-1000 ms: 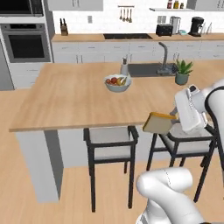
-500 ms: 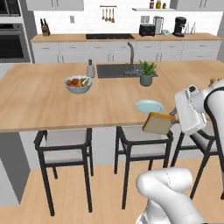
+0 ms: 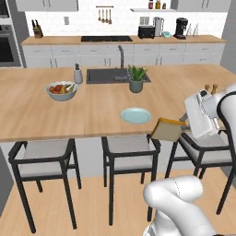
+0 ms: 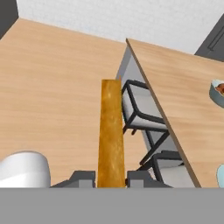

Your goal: Start the toaster. Once the lever pops up, take the bread to the plate on the dining counter.

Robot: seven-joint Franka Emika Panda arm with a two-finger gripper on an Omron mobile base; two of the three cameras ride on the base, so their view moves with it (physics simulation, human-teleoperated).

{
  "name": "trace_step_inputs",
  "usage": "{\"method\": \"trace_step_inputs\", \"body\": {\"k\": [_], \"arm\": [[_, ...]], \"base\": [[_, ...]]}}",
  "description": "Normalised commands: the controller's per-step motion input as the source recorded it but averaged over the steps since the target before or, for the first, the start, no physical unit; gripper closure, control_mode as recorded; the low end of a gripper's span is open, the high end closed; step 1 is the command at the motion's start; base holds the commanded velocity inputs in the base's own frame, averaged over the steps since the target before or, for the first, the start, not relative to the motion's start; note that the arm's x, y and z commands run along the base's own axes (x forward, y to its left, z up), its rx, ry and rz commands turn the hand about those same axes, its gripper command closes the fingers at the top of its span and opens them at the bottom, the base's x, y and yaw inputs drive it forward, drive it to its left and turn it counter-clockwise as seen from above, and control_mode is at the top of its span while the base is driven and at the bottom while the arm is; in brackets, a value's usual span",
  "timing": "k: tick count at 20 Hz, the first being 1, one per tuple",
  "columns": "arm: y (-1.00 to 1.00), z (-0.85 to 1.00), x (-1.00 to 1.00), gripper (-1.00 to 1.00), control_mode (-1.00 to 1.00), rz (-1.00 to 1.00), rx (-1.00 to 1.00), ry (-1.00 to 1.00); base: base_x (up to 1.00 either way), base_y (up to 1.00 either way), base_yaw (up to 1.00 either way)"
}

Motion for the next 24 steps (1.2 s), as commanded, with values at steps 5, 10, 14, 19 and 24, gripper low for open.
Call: {"method": "trace_step_inputs", "body": {"k": [5,10,14,19,24], "arm": [[0.00,0.00,0.00,1.00,1.00,0.00,0.00,0.00],[0.00,0.00,0.00,1.00,1.00,0.00,0.00,0.00],[0.00,0.00,0.00,1.00,1.00,0.00,0.00,0.00],[0.00,0.00,0.37,1.00,-1.00,0.00,0.00,0.01],[0.00,-0.16,0.88,1.00,-1.00,-0.03,-0.01,0.09]], "base": [[0.56,0.00,0.00],[0.40,0.00,0.00],[0.02,0.00,0.00],[0.00,0.00,0.00],[0.00,0.00,0.00]]}}
